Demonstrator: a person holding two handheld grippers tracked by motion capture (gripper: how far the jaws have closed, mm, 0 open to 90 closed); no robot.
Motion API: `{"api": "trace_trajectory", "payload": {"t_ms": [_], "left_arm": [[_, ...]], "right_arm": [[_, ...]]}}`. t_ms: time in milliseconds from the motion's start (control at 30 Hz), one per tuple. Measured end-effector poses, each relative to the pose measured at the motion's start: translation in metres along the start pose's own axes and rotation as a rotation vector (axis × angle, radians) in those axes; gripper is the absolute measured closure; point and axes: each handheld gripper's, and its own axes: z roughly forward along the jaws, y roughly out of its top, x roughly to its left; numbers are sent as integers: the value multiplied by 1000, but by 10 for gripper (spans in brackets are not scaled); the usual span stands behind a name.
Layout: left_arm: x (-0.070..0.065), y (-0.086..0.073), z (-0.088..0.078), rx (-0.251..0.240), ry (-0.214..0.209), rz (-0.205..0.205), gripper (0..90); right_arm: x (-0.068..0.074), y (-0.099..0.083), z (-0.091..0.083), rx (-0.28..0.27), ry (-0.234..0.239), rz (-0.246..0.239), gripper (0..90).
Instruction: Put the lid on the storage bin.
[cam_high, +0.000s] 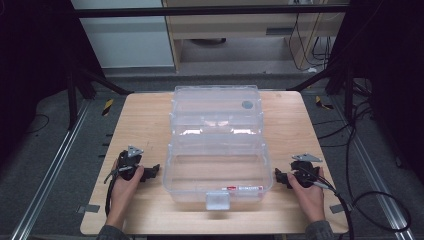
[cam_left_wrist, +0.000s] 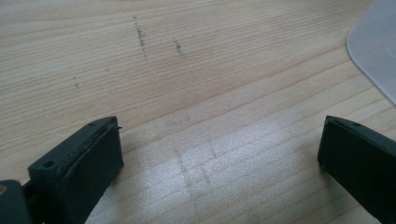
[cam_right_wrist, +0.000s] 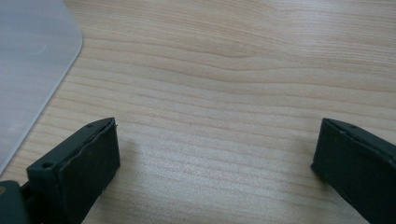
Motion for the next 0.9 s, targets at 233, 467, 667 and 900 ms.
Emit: {"api": "trace_trajectory", "payload": {"t_ms": [233, 467, 667, 900], "left_arm": [[1, -5, -5, -2, -40, 34, 0], [-2, -10, -22, 26, -19, 73, 32], [-7, -2, -55, -31, -58, 99, 49], [-15, 24, -103, -113, -53, 194, 68]], "right_arm": [[-1, -1, -1, 0, 16, -21, 6], [-2, -4, -5, -13, 30, -36, 53], [13, -1, -37, -23, -25, -179, 82], [22, 29, -77, -4, 4, -333, 117]]}}
